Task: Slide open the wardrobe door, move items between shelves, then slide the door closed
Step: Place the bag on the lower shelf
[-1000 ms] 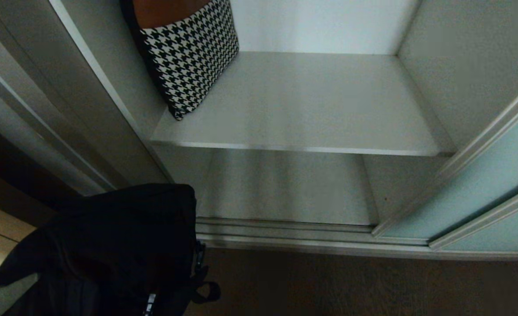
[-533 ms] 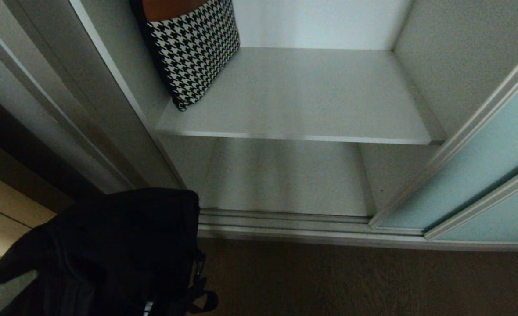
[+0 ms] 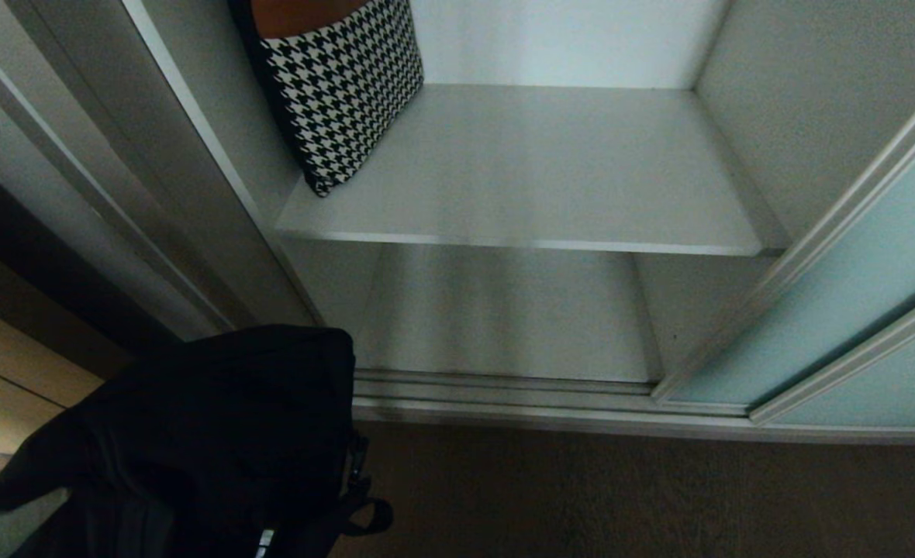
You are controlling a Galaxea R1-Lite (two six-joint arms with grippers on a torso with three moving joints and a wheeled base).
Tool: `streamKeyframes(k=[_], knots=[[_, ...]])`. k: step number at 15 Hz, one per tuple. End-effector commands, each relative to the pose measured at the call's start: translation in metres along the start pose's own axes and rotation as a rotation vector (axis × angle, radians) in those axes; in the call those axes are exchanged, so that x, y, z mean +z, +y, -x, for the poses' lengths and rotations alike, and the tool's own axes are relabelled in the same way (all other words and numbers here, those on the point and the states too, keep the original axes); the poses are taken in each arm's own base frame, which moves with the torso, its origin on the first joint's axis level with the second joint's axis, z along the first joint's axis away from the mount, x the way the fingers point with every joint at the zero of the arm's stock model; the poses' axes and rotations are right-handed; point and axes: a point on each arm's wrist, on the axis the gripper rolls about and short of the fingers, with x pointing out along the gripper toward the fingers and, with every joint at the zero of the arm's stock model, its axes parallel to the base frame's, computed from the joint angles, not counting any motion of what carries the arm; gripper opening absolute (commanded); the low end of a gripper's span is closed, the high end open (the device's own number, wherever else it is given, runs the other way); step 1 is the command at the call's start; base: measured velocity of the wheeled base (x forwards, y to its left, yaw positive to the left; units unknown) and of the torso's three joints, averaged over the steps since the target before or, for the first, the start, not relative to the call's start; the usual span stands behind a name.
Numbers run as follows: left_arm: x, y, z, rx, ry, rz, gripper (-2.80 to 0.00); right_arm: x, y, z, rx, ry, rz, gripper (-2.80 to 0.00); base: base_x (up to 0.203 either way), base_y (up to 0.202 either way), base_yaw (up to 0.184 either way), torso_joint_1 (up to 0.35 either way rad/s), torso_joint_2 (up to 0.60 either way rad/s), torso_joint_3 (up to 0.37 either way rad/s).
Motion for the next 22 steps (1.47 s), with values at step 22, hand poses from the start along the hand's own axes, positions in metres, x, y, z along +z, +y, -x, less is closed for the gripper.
streamKeyframes(k=[22], knots=[[-0.017,-0.001,-0.005,-0.042,0.088,-0.004,-2.8,0.0,0.0,0.0,0.001,-0.001,0.0,-2.8,0.0,0.0,0.0,0.001,0.0,-0.1]])
